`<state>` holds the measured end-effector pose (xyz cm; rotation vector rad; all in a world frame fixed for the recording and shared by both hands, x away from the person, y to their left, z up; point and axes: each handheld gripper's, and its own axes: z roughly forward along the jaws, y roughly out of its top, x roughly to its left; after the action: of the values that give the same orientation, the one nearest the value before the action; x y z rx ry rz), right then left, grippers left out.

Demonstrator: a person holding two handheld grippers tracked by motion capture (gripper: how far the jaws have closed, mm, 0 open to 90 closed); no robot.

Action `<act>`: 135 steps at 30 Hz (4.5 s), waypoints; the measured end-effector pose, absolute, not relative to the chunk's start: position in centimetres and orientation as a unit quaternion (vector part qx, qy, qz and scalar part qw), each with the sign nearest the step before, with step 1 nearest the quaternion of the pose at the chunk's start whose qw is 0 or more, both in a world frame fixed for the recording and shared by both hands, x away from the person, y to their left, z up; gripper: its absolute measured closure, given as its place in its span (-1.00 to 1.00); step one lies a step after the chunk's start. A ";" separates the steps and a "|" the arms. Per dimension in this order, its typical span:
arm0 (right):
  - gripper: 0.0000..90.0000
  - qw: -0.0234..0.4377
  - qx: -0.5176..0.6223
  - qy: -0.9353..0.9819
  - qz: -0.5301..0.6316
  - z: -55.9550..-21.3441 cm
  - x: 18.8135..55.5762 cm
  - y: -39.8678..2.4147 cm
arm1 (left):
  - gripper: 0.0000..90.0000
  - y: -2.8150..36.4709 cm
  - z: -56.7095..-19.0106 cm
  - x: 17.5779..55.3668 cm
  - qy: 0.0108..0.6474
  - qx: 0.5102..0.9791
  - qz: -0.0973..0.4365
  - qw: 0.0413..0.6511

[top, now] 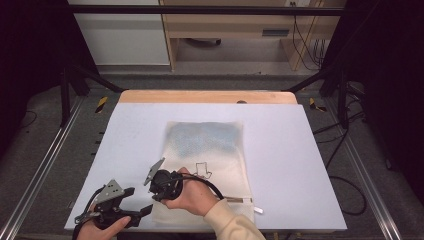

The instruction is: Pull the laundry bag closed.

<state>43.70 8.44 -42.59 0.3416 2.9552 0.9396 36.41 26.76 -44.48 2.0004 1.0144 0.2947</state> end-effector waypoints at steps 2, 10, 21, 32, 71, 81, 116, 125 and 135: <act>0.82 0.010 0.113 0.946 0.304 -42.5 43.7 8.4 | -0.73 26.5 -44.6 36.5 0.403 0.804 0.115 0.421; 0.82 0.013 0.113 0.942 0.316 -41.9 43.7 8.0 | -0.61 25.6 -45.5 37.1 0.405 0.812 0.100 0.408; 0.82 0.022 0.111 0.937 0.330 -41.0 43.5 7.5 | -0.18 24.8 -46.6 38.9 0.398 0.814 0.038 0.422; 0.82 0.027 0.106 0.938 0.330 -40.8 43.5 7.4 | 0.09 24.3 -47.2 40.1 0.378 0.810 -0.023 0.448; 0.82 0.028 0.102 0.939 0.328 -41.2 43.8 6.7 | 0.86 24.0 -48.0 41.2 0.385 0.804 -0.039 0.451; 0.82 0.033 0.098 0.944 0.315 -41.3 43.6 6.6 | 0.89 24.1 -48.1 41.2 0.385 0.805 -0.044 0.449; 0.83 0.025 0.117 0.957 0.263 -42.4 44.3 4.0 | 0.90 24.2 -47.6 40.9 0.379 0.805 -0.045 0.454; 0.83 0.029 0.119 0.960 0.252 -42.6 44.2 3.4 | 0.90 24.0 -47.7 40.9 0.378 0.808 -0.046 0.450; 0.83 0.021 0.137 0.957 0.256 -43.2 44.4 1.6 | 0.90 23.8 -47.8 40.8 0.375 0.810 -0.049 0.447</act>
<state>44.45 1.60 -43.17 0.4258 2.9652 0.7942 40.79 23.82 -47.82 2.0068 0.9297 -0.1217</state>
